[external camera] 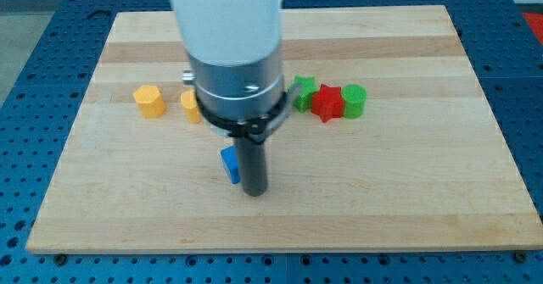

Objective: Push the blue cube towards center left

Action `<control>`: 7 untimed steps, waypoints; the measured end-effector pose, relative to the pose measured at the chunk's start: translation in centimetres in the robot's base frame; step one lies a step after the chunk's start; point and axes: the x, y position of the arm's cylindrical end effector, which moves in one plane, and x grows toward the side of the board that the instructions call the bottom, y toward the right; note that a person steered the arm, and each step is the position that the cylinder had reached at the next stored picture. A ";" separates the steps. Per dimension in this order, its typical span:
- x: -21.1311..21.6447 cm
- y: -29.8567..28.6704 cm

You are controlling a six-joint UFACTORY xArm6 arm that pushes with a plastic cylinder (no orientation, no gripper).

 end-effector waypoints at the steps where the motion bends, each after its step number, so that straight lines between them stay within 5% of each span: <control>1: -0.1 5.3; 2: -1.6 6.6; 5: -2.0 -12.4; 7: -1.3 -8.2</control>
